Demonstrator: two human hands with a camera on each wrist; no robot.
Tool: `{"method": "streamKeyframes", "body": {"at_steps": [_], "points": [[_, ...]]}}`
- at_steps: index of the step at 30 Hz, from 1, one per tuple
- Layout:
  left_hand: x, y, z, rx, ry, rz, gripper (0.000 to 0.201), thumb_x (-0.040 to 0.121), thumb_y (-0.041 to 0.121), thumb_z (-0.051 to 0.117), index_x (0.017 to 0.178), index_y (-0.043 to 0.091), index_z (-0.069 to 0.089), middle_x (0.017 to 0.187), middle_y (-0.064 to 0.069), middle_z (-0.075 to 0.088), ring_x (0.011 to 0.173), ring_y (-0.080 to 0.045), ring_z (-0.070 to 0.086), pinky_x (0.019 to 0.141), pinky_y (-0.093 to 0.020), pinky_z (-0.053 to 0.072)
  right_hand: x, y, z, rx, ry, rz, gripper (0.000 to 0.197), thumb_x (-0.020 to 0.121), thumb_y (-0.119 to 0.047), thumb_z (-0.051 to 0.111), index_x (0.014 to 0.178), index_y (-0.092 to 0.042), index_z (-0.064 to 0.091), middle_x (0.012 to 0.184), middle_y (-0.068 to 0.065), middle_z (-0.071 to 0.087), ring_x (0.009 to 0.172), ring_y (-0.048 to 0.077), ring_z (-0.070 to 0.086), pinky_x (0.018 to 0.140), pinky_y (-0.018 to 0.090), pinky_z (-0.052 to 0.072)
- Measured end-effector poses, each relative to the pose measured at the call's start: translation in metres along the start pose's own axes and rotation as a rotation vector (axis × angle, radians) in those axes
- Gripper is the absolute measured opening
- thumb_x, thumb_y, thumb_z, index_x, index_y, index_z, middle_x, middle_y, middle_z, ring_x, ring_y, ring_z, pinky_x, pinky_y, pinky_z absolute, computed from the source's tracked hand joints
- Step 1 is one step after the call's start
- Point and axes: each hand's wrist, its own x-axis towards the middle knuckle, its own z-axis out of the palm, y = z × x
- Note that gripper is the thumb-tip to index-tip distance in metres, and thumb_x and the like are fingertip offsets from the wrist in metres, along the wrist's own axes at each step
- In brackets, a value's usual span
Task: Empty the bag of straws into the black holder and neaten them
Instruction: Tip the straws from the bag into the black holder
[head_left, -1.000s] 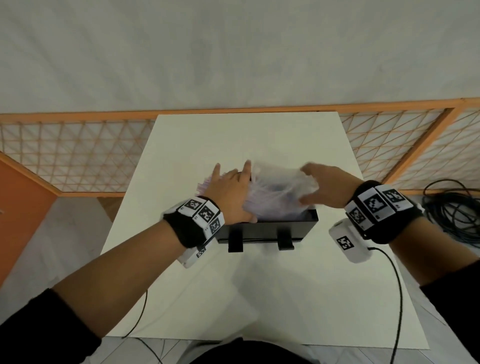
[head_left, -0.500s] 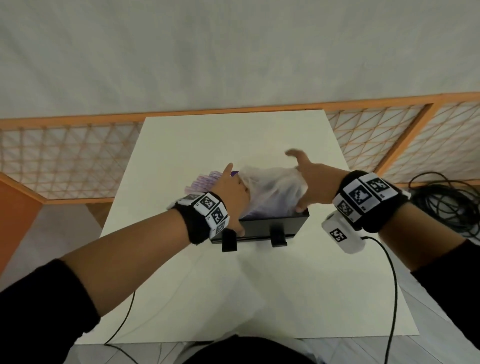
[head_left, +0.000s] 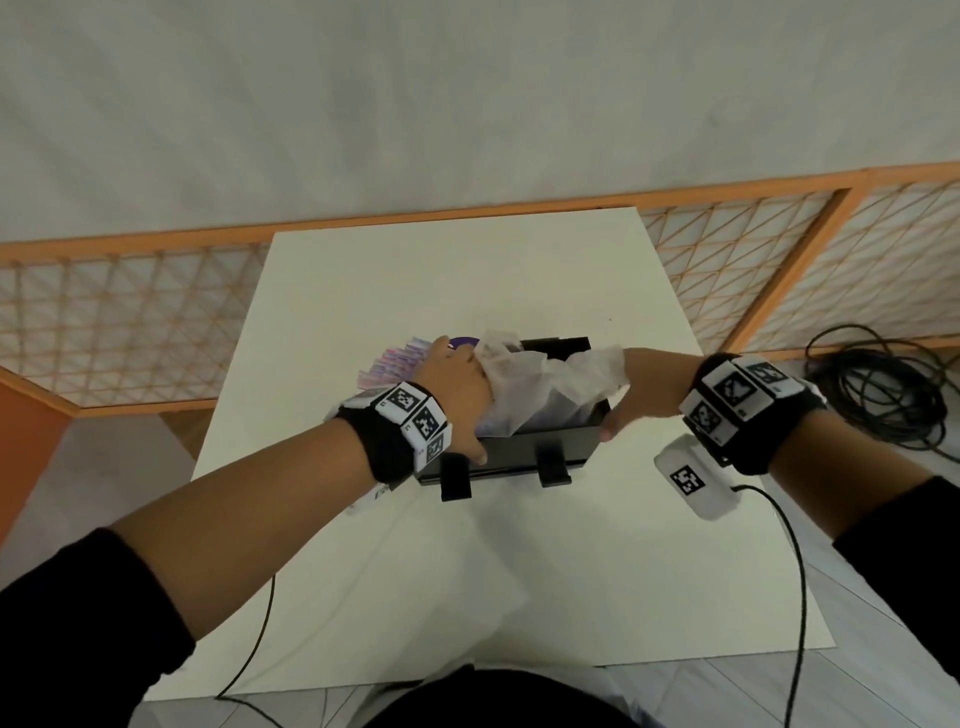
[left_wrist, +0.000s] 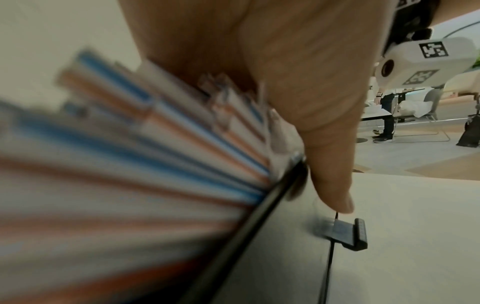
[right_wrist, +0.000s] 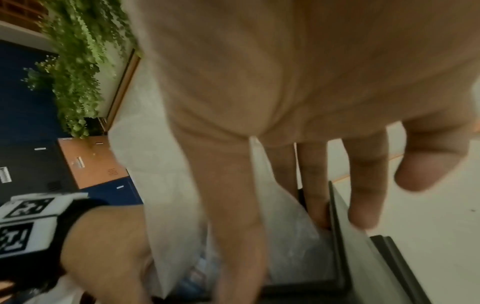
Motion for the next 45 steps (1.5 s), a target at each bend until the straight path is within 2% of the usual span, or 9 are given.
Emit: {"method": "streamKeyframes", "body": {"at_steps": [5, 11, 16, 23, 28, 31, 35, 41, 45], "points": [[0.005, -0.003, -0.011, 0.068, -0.061, 0.005, 0.087, 0.068, 0.081, 0.051, 0.126, 0.016, 0.055, 0.145, -0.009, 0.040, 0.136, -0.029, 0.028, 0.116, -0.053, 0.008, 0.002, -0.021, -0.021, 0.073, 0.473, 0.009, 0.038, 0.086, -0.034, 0.059, 0.109, -0.004, 0.060, 0.093, 0.008, 0.061, 0.091, 0.028, 0.055, 0.079, 0.031, 0.042], [0.004, -0.013, -0.008, -0.063, -0.092, -0.022, 0.094, 0.063, 0.083, 0.053, 0.128, 0.016, 0.053, 0.142, -0.008, 0.043, 0.132, -0.028, 0.032, 0.116, -0.043, 0.016, -0.015, -0.037, -0.034, 0.105, 0.672, -0.070, 0.028, 0.091, -0.018, 0.054, 0.068, -0.008, 0.042, 0.059, -0.001, 0.041, 0.070, 0.025, 0.044, 0.062, 0.027, 0.029], [0.003, -0.023, -0.014, -0.209, -0.122, -0.075, 0.069, 0.061, 0.082, 0.056, 0.084, 0.018, 0.065, 0.113, -0.012, 0.057, 0.101, -0.025, 0.045, 0.099, -0.038, 0.041, -0.026, -0.037, -0.042, 0.124, 0.878, -0.221, 0.023, 0.092, -0.015, 0.053, 0.073, -0.002, 0.052, 0.068, 0.010, 0.058, 0.064, 0.026, 0.046, 0.056, 0.028, 0.024], [0.005, -0.026, -0.022, -0.198, -0.106, -0.067, 0.092, 0.046, 0.084, 0.062, 0.113, 0.020, 0.062, 0.124, -0.004, 0.052, 0.111, -0.023, 0.044, 0.102, -0.034, 0.036, -0.023, -0.020, -0.040, 0.126, 0.763, -0.133, 0.021, 0.095, -0.017, 0.047, 0.105, -0.003, 0.059, 0.089, 0.010, 0.064, 0.078, 0.024, 0.055, 0.060, 0.020, 0.027], [0.001, -0.023, -0.025, -0.174, -0.095, -0.073, 0.067, 0.056, 0.073, 0.070, 0.086, 0.015, 0.056, 0.111, -0.007, 0.054, 0.086, -0.022, 0.047, 0.074, -0.029, 0.042, -0.014, -0.009, -0.010, 0.140, 0.345, 0.041, 0.097, 0.072, -0.026, 0.078, 0.145, -0.014, 0.015, 0.129, 0.016, 0.053, 0.118, 0.033, 0.052, 0.093, 0.031, 0.040], [-0.005, -0.023, -0.027, -0.071, -0.117, -0.026, 0.078, 0.068, 0.071, 0.063, 0.114, 0.009, 0.052, 0.123, -0.009, 0.049, 0.102, -0.025, 0.048, 0.081, -0.030, 0.034, -0.011, -0.002, -0.008, 0.059, 0.353, 0.120, 0.077, 0.077, -0.010, 0.069, 0.142, -0.013, 0.027, 0.117, 0.020, 0.060, 0.110, 0.037, 0.056, 0.083, 0.031, 0.042], [-0.008, -0.029, -0.025, -0.017, -0.165, -0.008, 0.080, 0.071, 0.080, 0.050, 0.112, 0.012, 0.055, 0.129, -0.009, 0.047, 0.110, -0.026, 0.046, 0.094, -0.036, 0.034, -0.017, -0.004, -0.033, 0.043, 0.490, 0.127, 0.037, 0.087, -0.007, 0.051, 0.124, -0.007, 0.055, 0.126, 0.017, 0.058, 0.115, 0.034, 0.052, 0.086, 0.028, 0.040], [-0.009, -0.027, -0.021, 0.026, -0.216, -0.008, 0.090, 0.063, 0.080, 0.058, 0.120, 0.010, 0.052, 0.127, -0.010, 0.043, 0.112, -0.027, 0.040, 0.100, -0.040, 0.031, -0.018, -0.006, -0.045, 0.130, 0.640, 0.056, 0.039, 0.083, 0.005, 0.032, 0.110, -0.008, 0.058, 0.105, 0.017, 0.063, 0.096, 0.035, 0.058, 0.077, 0.032, 0.046], [-0.003, -0.024, -0.011, 0.012, -0.171, 0.022, 0.092, 0.061, 0.085, 0.052, 0.119, 0.013, 0.058, 0.142, -0.008, 0.041, 0.127, -0.027, 0.034, 0.110, -0.045, 0.018, -0.020, -0.017, -0.049, 0.066, 0.790, -0.061, 0.032, 0.082, 0.008, 0.034, 0.099, -0.005, 0.057, 0.087, 0.009, 0.047, 0.081, 0.024, 0.042, 0.070, 0.025, 0.027]]}}
